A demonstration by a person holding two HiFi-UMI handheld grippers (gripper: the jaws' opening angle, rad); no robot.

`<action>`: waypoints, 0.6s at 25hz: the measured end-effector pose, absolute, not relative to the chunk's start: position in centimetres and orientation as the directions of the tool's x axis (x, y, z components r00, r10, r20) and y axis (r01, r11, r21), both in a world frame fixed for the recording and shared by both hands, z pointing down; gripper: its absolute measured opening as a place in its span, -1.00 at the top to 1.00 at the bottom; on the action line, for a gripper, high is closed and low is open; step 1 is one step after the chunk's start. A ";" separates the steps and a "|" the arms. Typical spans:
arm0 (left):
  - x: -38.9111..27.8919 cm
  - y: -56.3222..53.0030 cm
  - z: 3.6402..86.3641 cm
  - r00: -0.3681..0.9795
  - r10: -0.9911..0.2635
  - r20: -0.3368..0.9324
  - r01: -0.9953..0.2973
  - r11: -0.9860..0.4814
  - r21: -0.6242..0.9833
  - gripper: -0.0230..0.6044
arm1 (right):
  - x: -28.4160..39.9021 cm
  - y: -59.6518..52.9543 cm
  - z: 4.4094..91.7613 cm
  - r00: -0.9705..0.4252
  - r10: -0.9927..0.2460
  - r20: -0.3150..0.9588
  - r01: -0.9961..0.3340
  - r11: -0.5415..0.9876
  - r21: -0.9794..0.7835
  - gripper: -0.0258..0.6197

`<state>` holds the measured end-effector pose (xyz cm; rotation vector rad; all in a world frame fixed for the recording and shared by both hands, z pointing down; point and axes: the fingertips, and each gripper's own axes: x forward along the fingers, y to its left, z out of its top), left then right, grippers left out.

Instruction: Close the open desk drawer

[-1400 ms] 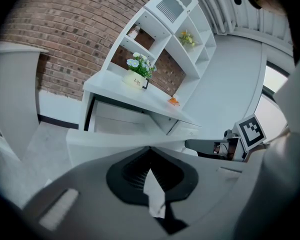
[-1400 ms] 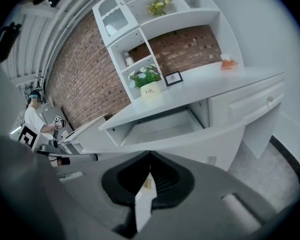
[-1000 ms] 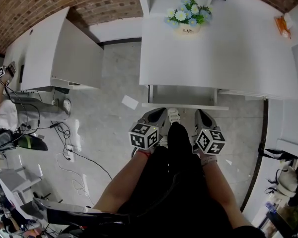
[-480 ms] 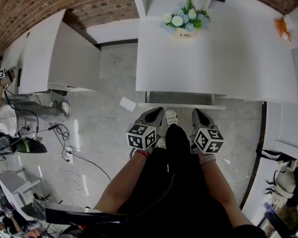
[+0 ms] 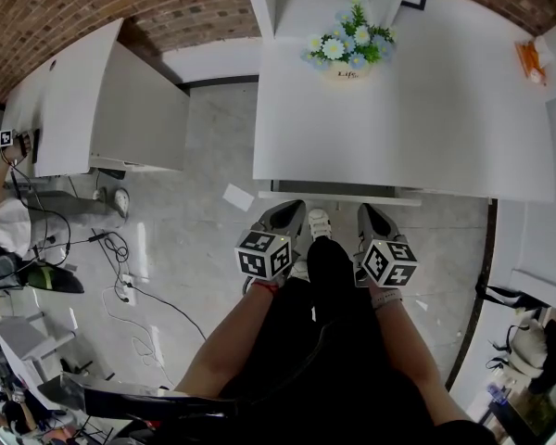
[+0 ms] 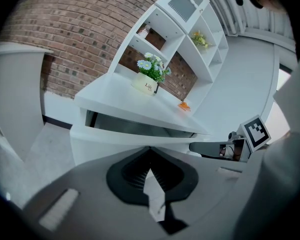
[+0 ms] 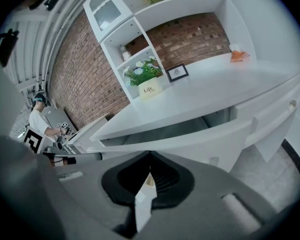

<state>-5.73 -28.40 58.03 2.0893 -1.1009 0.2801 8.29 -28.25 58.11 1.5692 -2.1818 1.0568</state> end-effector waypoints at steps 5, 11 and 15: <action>-5.8 -29.2 58.0 0.601 -0.625 0.499 -0.785 -0.344 0.515 0.92 | 8.2 -29.1 58.1 -0.394 -0.715 0.578 -0.896 0.158 -0.415 0.91; -5.8 -30.0 58.0 0.598 -0.627 0.500 -0.787 -0.339 0.515 0.92 | 8.3 -29.9 58.0 -0.406 -0.711 0.574 -0.889 0.162 -0.427 0.91; -5.8 -30.7 57.9 0.595 -0.633 0.496 -0.788 -0.335 0.517 0.92 | 8.3 -30.5 58.0 -0.408 -0.712 0.571 -0.889 0.166 -0.427 0.91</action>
